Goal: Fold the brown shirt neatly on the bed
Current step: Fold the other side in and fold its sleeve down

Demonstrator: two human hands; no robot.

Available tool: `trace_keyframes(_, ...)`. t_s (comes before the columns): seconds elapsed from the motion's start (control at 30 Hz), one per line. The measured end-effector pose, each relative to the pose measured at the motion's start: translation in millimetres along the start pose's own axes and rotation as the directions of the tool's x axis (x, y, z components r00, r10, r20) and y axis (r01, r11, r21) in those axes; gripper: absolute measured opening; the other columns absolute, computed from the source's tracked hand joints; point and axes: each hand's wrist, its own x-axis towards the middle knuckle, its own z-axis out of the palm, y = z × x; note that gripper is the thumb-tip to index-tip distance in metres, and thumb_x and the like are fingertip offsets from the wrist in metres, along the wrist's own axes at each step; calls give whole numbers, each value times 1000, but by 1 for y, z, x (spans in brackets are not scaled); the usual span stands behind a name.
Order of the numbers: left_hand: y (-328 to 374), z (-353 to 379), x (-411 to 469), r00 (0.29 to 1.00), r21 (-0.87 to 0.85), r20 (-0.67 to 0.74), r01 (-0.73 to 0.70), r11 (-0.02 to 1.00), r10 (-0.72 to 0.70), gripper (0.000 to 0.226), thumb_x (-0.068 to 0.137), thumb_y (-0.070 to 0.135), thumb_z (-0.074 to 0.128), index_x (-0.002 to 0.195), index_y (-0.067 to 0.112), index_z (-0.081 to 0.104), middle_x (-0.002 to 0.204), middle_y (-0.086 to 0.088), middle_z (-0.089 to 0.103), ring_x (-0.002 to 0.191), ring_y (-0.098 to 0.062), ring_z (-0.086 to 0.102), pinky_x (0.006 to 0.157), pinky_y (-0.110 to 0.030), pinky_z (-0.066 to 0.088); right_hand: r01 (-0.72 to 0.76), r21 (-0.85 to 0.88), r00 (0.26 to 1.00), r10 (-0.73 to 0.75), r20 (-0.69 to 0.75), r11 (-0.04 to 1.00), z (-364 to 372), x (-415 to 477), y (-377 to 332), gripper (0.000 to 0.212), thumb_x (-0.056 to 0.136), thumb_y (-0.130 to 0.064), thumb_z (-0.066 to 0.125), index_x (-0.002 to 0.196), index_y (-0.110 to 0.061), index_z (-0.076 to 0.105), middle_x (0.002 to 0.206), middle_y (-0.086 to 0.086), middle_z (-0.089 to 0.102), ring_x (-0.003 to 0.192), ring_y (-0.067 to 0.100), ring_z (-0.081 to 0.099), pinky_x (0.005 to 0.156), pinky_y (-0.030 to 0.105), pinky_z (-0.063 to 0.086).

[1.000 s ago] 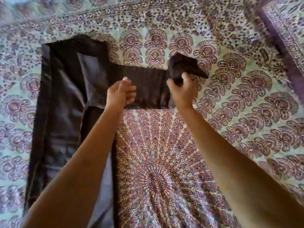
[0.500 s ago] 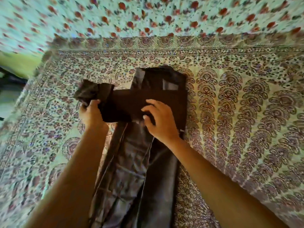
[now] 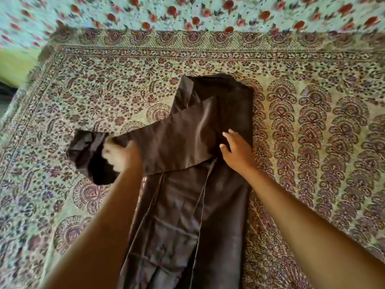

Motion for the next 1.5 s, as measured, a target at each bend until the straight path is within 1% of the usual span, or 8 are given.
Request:
trace_keyframes(0.17,29,65,-44,773,186,475,-555,811,420,34,86,19,53,120,20,57,126,-9,56,120,-31,47,96,-42,37,27,-155,999,-22,31,988,-4,19,15,54,93,-34,48,141,-14,33,153,10,23,141,27,18,114,42,19)
trace_keyframes(0.33,66,123,-50,523,200,624,-825,529,580,38,92,22,45,130,24,48,135,-4,50,130,-26,36,105,-42,23,128,-273,992,-127,22,954,-7,51,27,58,96,-35,39,147,-17,19,156,7,11,144,23,8,116,39,8)
trace_keyframes(0.5,101,148,-29,484,351,762,-867,353,430,36,86,33,58,120,22,56,126,-8,56,125,-30,44,109,-48,19,65,-346,997,-79,-27,936,6,72,43,61,97,-44,28,148,-15,11,156,12,4,144,26,3,116,38,1)
trace_keyframes(0.6,119,146,-13,474,270,786,-840,469,396,26,82,32,66,104,16,65,114,-5,63,117,-28,51,109,-47,27,47,-381,985,-106,-135,923,17,70,48,66,91,-49,13,147,-14,16,155,13,13,144,27,10,116,38,4)
trace_keyframes(0.83,86,141,-20,543,376,504,-838,395,672,24,83,19,54,107,14,55,118,-13,55,113,-33,50,100,-45,30,33,-350,977,-103,-185,936,18,68,47,67,89,-48,16,147,-15,18,154,15,18,142,30,17,115,40,7)
trace_keyframes(1.03,21,114,-62,109,-61,622,-980,187,775,37,92,36,40,124,22,54,131,-3,54,124,-23,47,101,-40,31,82,-290,968,-146,-206,954,27,0,22,61,92,-38,27,145,-10,23,153,14,21,142,28,19,115,43,10)
trace_keyframes(1.2,-29,95,-23,195,186,811,-980,72,552,65,87,60,12,146,34,20,158,0,13,145,-21,12,115,-48,7,159,-383,982,-187,-39,910,54,-60,34,65,91,-47,32,145,-11,26,152,13,24,140,27,24,113,44,14)
trace_keyframes(1.5,-25,70,-61,217,185,792,-976,114,571,66,86,61,6,147,35,14,158,-1,10,146,-20,8,116,-48,1,76,-388,995,-98,-36,918,53,-98,20,65,92,-50,28,146,-15,22,152,16,23,140,33,22,114,47,16)
